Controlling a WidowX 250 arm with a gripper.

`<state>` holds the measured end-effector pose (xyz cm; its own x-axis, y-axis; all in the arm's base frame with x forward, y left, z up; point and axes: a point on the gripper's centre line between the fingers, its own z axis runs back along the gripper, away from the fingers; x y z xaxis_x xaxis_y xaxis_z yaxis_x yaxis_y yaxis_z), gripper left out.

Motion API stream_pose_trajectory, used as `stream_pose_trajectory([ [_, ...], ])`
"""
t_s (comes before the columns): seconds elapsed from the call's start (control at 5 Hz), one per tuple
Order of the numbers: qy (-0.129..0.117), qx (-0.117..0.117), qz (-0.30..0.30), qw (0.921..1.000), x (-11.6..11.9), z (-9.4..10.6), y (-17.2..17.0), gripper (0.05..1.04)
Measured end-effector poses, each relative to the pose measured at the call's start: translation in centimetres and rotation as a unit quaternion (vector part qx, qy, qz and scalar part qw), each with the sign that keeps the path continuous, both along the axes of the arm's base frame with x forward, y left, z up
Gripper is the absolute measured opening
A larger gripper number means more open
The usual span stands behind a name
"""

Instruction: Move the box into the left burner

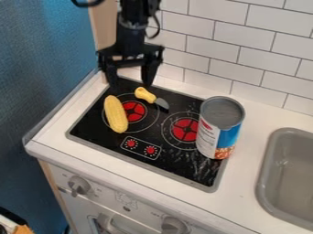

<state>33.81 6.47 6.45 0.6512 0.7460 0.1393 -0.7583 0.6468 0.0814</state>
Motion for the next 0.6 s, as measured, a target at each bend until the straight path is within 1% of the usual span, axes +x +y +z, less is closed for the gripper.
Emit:
stream_pose_trajectory([
  [0.2,-0.058,-0.01,0.07,0.9958,0.0,2.5,-3.7,0.993],
  [0.4,-0.072,-0.033,0.068,0.9945,0.1,3.1,-8.4,0.993],
  [0.6,-0.073,-0.042,0.048,0.9953,-0.4,3.4,-13.1,0.993],
])
